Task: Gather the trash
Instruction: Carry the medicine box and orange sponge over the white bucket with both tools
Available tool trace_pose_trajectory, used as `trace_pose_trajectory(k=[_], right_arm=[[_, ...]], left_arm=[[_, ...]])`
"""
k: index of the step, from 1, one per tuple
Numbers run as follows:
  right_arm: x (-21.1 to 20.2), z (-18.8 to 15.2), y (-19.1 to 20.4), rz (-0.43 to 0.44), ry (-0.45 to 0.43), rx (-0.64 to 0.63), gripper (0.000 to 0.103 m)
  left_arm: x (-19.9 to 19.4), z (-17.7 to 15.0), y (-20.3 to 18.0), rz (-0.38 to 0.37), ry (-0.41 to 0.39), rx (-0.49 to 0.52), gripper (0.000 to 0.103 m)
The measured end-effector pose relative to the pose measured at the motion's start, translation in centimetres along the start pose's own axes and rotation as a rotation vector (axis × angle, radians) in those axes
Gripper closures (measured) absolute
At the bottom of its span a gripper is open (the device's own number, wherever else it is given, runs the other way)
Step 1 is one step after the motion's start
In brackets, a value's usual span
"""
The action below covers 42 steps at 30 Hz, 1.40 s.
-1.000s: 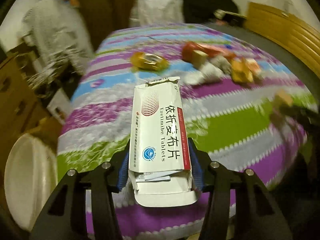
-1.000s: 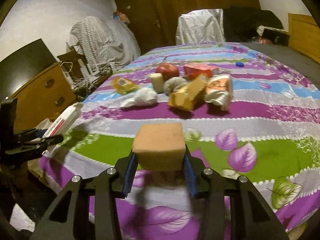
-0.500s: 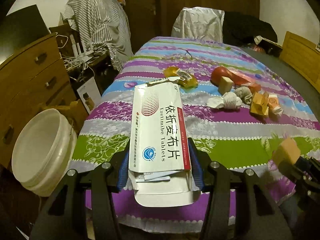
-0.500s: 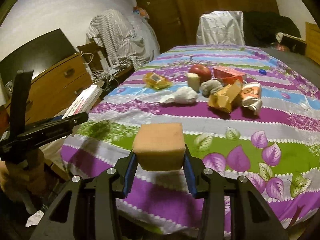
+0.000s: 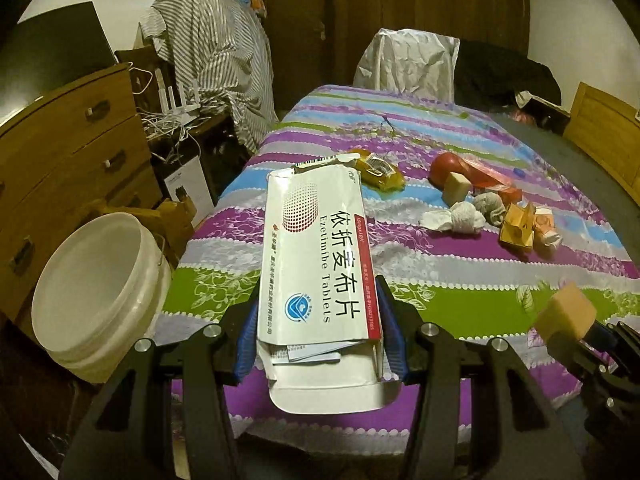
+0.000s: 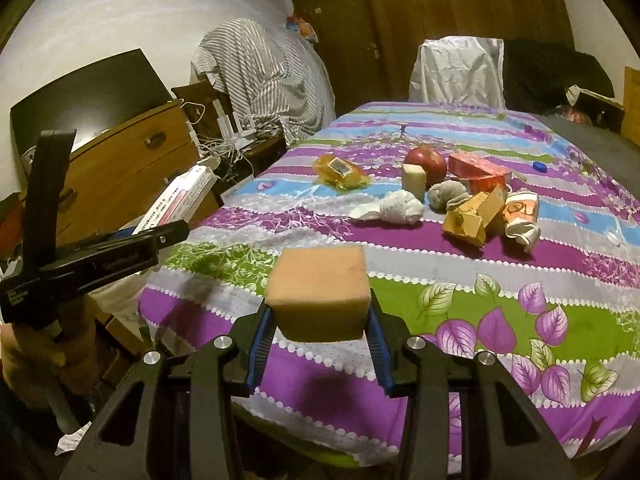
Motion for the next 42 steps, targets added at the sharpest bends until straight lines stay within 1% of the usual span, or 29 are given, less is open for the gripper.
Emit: trace_pose_trajectory(k=[8,12,16,21,25,30,34,36,42], right_arm=[[0.1,1.2,1.4,0.024,-0.005,-0.021,0.059],[1.1,3.6,3.8,0.062,-0.01,-0.061,0.059],[2.8,6.7,8.1,0.11,-0.017,-0.14,0.059],[6.0,10.4,14.1,0.2,0.01,-0.198,0.059],[8.8,12.9,19.9,0.27,0.054,-0.255,0.059],[12.1,15.5,27.0,0.333,0.114,-0.338,0.059],[15.3,16.7,31.5,0.364,0.175,-0.381,0.059],[16.6,16.8,33.1,0.382,0.205,-0.389,0.059],[20.3,16.4,37.2,0.4,0.273,-0.417,0.059]], left_arm=[[-0.8,0.3,1.6,0.029,-0.024,-0.024,0.054],[-1.6,1.1,4.1,0.067,-0.048,-0.063,0.054],[-2.6,2.1,8.1,0.123,-0.071,-0.113,0.054],[-3.8,3.0,13.7,0.204,-0.09,-0.176,0.054],[-4.4,3.1,18.3,0.271,-0.089,-0.216,0.053],[-4.3,2.5,23.5,0.337,-0.061,-0.273,0.053],[-3.6,1.8,26.8,0.374,-0.025,-0.307,0.053],[-3.3,1.5,28.2,0.391,-0.008,-0.315,0.053],[-1.9,0.5,30.5,0.407,0.037,-0.33,0.053]])
Point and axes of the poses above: each gripper's, at about its wrist camera, not at the fingertips, and x roughly the way its jaws point, y to its left, z to its top, the point moved 6 cm from there along x, roughly the way its jaws point, and after that the axes turned 8 degrees about y, right-handed, at the moved point
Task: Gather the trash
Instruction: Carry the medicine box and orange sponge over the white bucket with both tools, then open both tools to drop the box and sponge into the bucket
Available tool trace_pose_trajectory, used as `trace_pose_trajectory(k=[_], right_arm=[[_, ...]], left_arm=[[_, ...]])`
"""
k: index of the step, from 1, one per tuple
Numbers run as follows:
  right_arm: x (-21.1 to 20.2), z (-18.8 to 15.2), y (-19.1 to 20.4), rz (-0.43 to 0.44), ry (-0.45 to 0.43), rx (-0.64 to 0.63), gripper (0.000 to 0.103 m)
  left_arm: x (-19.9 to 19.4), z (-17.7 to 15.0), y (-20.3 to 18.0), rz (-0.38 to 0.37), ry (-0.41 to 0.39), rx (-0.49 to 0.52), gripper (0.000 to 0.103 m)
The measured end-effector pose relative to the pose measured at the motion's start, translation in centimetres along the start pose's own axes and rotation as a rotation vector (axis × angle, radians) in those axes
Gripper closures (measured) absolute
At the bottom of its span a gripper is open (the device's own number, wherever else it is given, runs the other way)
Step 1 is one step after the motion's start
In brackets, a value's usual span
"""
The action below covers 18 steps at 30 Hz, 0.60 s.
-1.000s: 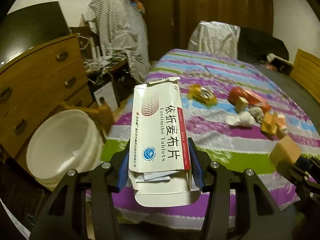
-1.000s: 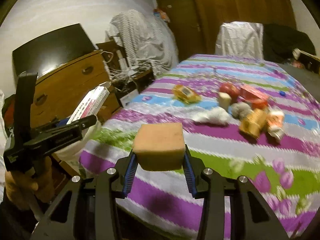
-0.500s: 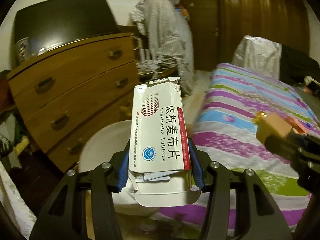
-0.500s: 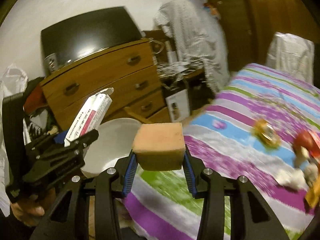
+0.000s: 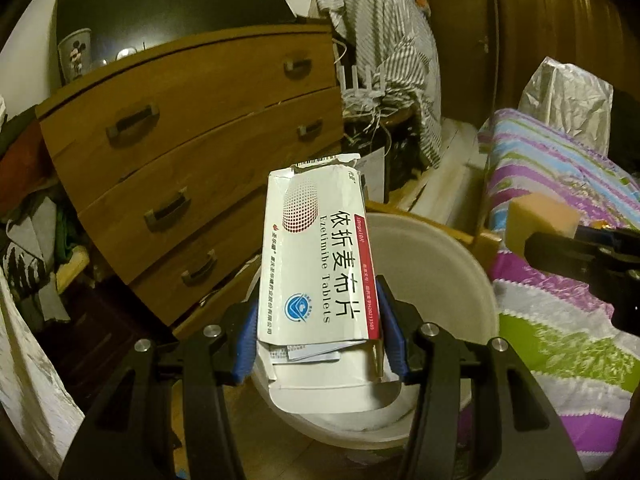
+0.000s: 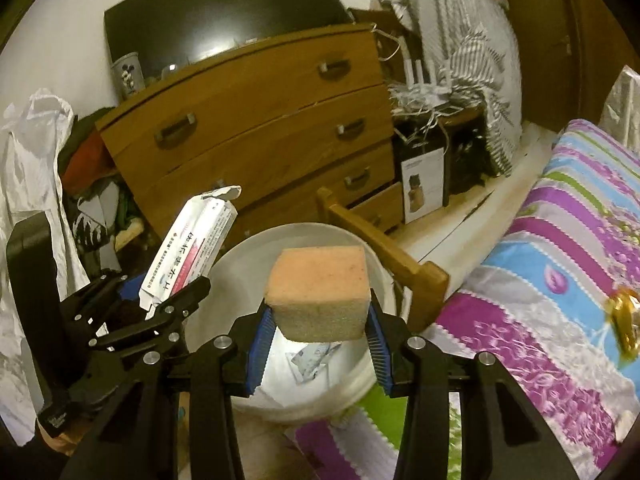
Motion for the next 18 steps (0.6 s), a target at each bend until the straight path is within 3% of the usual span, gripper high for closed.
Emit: trace_pose_trajectory(k=[14,15,18], right_arm=[[3.9,1.6,2.3,0.001,0.066,-0.073,0.059],[4.1,1.6,2.5,0.01,0.072,-0.08,0.056],[4.4,1.6,2.4,-0.017,0.065,-0.09,0.026]], left_arm=[[2.9,-0.2,1.3,-0.038,0.054,-0.019,0.053],[3.1,-0.2,1.4,-0.039,0.058,-0.017,0.052],[3.8,-0.4,1.7,-0.005,0.075,-0.017,0.039]])
Point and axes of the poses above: each gripper's, at about its wrist camera, not at the fingertips, and x roughly the way its jaws point, y to its left, z to its top, the point moved 6 cm from there along x, roughly the way its jaws point, and after that the axes turned 8 degrees about y, right-handed, at the moved point
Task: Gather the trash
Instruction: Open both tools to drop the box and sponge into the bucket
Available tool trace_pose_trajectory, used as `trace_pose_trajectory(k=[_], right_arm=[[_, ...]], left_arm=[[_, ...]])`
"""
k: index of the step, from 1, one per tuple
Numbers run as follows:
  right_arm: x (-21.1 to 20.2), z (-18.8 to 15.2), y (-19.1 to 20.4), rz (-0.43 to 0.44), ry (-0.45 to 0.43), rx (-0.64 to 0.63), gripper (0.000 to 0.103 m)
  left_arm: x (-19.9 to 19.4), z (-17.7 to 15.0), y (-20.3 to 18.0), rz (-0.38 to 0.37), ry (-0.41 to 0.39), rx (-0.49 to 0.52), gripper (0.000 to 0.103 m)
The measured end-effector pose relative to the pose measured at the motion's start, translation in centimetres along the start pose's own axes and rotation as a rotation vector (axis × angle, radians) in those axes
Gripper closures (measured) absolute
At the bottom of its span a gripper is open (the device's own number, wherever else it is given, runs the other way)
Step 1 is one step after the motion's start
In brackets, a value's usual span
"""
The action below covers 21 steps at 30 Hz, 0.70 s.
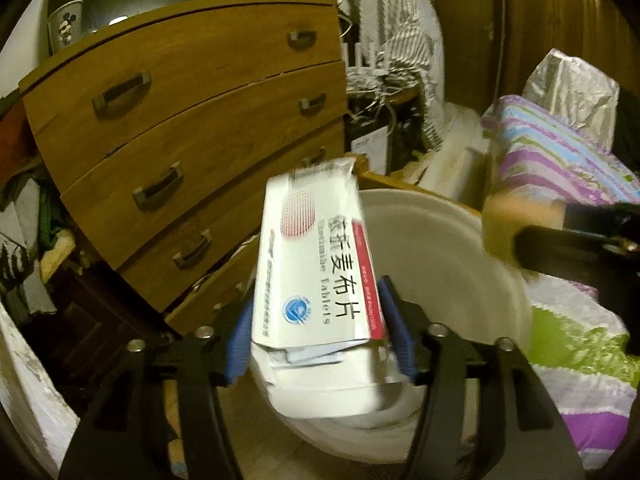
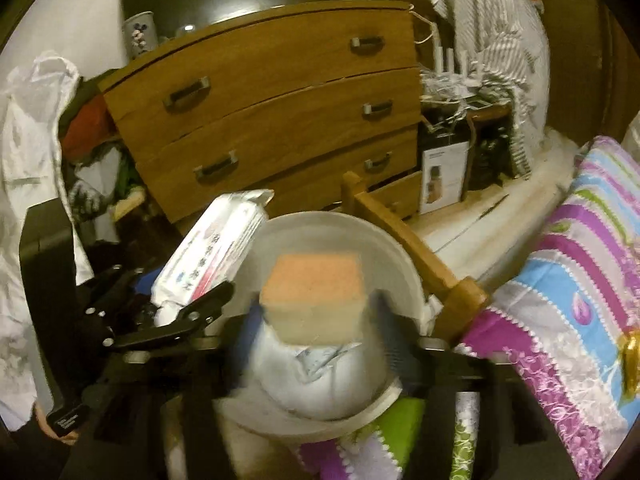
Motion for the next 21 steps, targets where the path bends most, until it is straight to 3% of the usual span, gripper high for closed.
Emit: trace_pose_trajectory(k=[1,16,21], right_arm=[[-0.1,0.0,-0.1,0.004,-0.008,0.002,0.026],[-1.9,-1.7,-2.9,-0.018,-0.05,0.063,0.026],[-4.1,-2.6,-3.9,-0.08,-0.113,0.062,0.026]], left_arm=[[0.1,0.0,0.2,0.005,-0.001,-0.007,0.035],[-1.1,-0.2,0.3,0.026,-0.035,-0.027,0.031],[-2.5,-0.1,-1.1,0.024,-0.07,-0.009,0.028]])
Point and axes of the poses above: each gripper's, at about its wrist camera, not at the fingertips, and x roughly the way its jaws point, y to its left, z to its top, the point moved 6 cm from there along x, roughly the way its jaws point, and after that the axes turned 8 degrees about y, right-handed, at the moved point
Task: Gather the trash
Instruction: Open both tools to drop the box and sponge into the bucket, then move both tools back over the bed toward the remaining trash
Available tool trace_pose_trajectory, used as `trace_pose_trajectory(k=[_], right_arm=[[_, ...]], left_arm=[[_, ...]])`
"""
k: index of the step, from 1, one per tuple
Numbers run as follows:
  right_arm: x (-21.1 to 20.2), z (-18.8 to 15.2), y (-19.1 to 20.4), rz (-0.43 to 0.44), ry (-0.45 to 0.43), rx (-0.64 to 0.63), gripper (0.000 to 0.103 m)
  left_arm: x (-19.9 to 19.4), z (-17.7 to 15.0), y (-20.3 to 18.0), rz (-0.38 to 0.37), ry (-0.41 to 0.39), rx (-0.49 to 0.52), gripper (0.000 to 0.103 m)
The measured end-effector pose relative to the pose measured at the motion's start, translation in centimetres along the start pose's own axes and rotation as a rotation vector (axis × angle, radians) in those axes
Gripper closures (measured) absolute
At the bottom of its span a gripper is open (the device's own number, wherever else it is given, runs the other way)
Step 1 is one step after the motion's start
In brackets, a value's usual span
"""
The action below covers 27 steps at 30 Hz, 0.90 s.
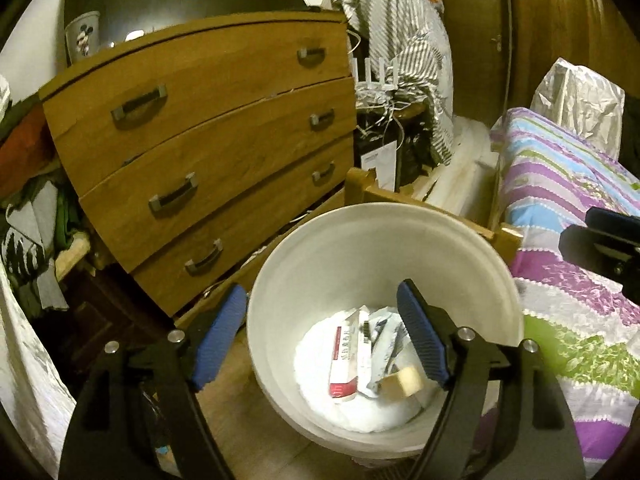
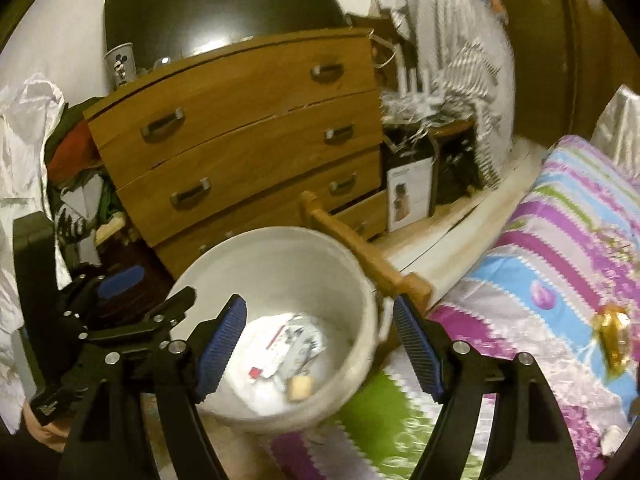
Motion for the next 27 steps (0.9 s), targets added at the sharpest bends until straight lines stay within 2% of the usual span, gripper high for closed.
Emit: trace_pose_trajectory(k=[9,15,20,27], right_arm=[[-5.6,-4.0,-6.5,-0.158,-0.133,0.074,0.026],[-10.1,-9.1,-12.7,-0.27,-0.2,0.18,0.026],[-13.6,-14.0,-18.1,-0.36,-0.211,0.269,0.026],[-20.3,-25.1,-28.4,-0.499,-0.221,0.525,0.025]], left_arm=[[-4.2,0.2,-5.9,-0.031,-0.109,0.057,0.018],[-6.9,-0.7,-11.7,-0.079,-0.179,0.137,0.015],[-6.7,-2.4,-16.7,-0.121,-0.149,0.216,0.013],[-6.0,-5.8,-23.7,-0.193,-0.083,0.336,0.013]])
Point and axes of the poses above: each gripper's, at about its wrist camera, not at the fingertips, and x roughly the way its jaws point, y to its left, z to its top, the point moved 6 cm from there along x, roughly the way its jaws point, and after that the axes turned 8 degrees about y, right-handed, at the moved point
